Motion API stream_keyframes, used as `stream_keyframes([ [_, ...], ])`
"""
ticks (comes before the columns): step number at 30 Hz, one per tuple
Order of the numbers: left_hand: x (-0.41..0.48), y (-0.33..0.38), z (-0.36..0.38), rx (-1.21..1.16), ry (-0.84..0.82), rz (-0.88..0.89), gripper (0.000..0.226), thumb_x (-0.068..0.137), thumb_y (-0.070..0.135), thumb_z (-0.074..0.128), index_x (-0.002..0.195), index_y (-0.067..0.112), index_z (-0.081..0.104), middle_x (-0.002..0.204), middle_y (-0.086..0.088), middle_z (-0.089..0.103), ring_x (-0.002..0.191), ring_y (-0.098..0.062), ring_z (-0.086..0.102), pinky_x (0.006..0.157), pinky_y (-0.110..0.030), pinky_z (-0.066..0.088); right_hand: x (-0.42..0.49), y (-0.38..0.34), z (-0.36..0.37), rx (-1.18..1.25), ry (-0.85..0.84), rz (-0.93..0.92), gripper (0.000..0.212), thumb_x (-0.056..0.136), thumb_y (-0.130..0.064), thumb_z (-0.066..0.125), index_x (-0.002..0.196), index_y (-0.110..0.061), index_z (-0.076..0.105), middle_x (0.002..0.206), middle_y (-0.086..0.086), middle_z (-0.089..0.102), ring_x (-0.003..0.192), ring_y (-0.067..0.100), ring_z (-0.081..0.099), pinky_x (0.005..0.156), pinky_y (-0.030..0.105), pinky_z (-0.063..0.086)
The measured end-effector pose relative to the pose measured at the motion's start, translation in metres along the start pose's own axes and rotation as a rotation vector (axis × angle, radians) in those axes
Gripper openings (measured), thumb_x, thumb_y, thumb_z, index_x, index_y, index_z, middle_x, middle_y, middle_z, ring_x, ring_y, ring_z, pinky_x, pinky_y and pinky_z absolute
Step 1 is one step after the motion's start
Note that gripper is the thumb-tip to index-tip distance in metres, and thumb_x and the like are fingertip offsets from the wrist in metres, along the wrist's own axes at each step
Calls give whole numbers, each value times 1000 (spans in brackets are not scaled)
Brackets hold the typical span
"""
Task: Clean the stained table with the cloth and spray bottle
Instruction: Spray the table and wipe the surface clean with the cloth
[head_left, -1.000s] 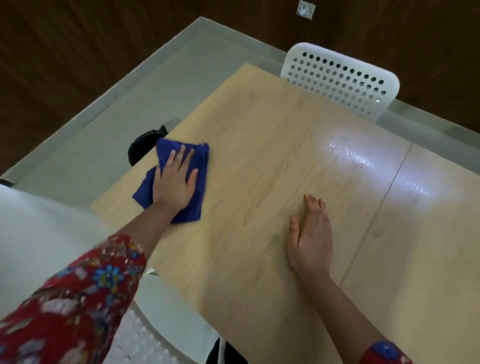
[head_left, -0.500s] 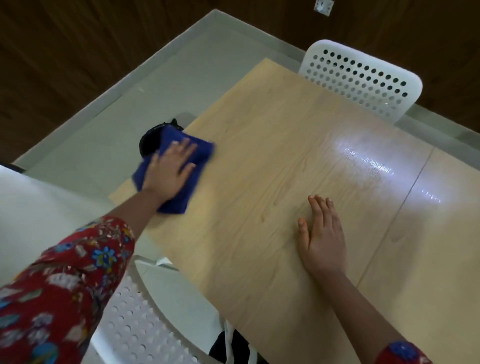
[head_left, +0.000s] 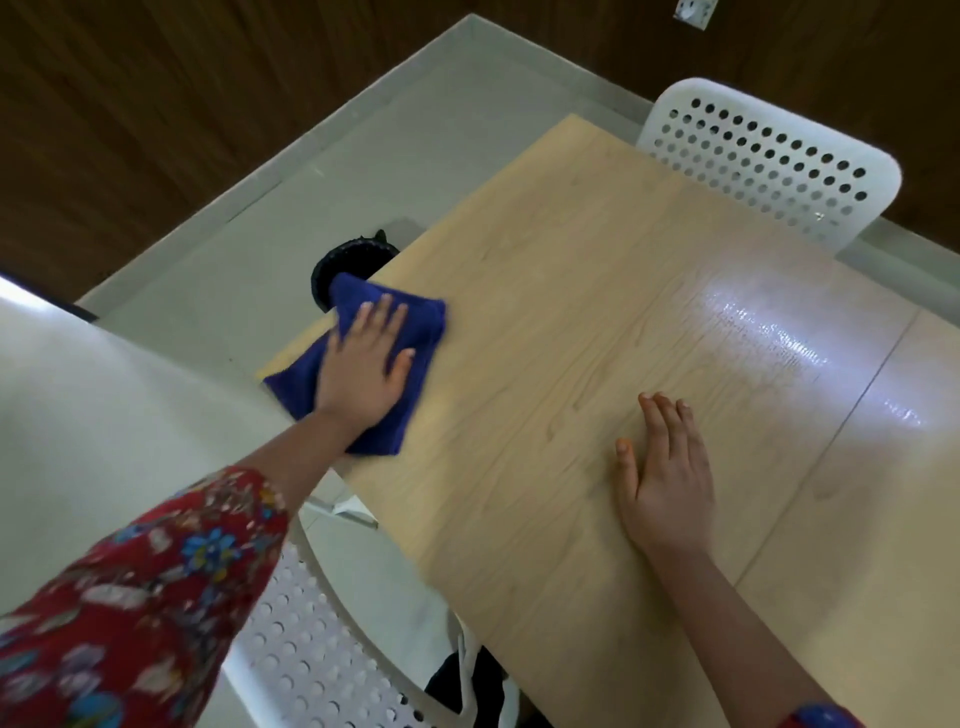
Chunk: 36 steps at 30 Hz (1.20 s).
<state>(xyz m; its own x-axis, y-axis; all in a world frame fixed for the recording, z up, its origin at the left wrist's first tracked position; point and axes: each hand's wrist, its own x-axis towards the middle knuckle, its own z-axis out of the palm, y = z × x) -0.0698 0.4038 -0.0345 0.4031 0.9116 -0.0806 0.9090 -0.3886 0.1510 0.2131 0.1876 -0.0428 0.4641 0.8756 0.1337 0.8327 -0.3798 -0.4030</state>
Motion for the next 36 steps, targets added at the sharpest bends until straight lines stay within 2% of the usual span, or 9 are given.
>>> stream_keyframes([
  [4,-50,69,20,75,-122,490,60,99,46,22,155,31,8,163,9,1,150,-14,1,119,-45,13,-3,2,-2,1,-17,-19,58,97,-42,28,148,-15,34,153,6,37,147,21,21,119,38,20],
  [7,-80,33,11,-18,-204,748,58,100,44,32,154,35,12,162,14,2,149,-10,0,118,-39,5,-2,3,-2,25,-6,-30,56,98,-39,30,147,-14,35,152,6,39,147,22,22,119,38,21],
  [11,-25,-34,-3,-1,-110,376,57,97,46,26,153,34,17,162,10,11,149,-17,11,111,-56,29,-3,1,0,40,28,-25,57,97,-39,32,146,-12,37,150,8,42,145,25,27,117,41,25],
  [16,48,14,-9,-75,17,-132,58,102,44,26,155,26,15,163,5,8,150,-18,7,117,-53,17,-2,-1,0,80,22,-31,56,96,-39,31,147,-14,36,150,6,41,146,22,25,117,42,25],
  [21,-44,131,19,-73,-128,462,60,98,42,31,155,28,14,163,7,7,150,-15,5,118,-49,17,-13,5,-16,480,163,36,44,98,-27,35,140,-15,42,142,6,49,137,19,40,113,44,33],
  [24,-93,106,15,-83,-221,796,58,100,43,29,154,34,12,162,14,4,149,-7,0,116,-39,8,-33,24,-27,559,248,199,44,98,-27,32,140,-17,40,141,5,49,134,20,43,111,48,35],
  [31,-9,125,11,-62,-17,30,58,102,43,24,155,25,11,163,5,5,150,-17,5,117,-49,19,-91,48,-47,789,321,326,45,96,-13,34,141,-12,36,144,0,47,136,10,41,115,33,31],
  [34,-19,203,26,-101,-67,236,60,100,43,27,155,23,15,163,4,7,150,-18,7,117,-50,19,-85,58,-51,963,302,414,44,101,-19,31,143,-8,29,139,-28,46,132,-8,38,114,21,26],
  [36,-65,243,37,-73,-136,473,60,99,44,28,155,24,16,163,4,8,150,-17,7,118,-50,17,-85,72,-57,1147,259,491,55,98,-49,40,143,-18,30,140,-24,46,135,-5,36,114,24,28],
])
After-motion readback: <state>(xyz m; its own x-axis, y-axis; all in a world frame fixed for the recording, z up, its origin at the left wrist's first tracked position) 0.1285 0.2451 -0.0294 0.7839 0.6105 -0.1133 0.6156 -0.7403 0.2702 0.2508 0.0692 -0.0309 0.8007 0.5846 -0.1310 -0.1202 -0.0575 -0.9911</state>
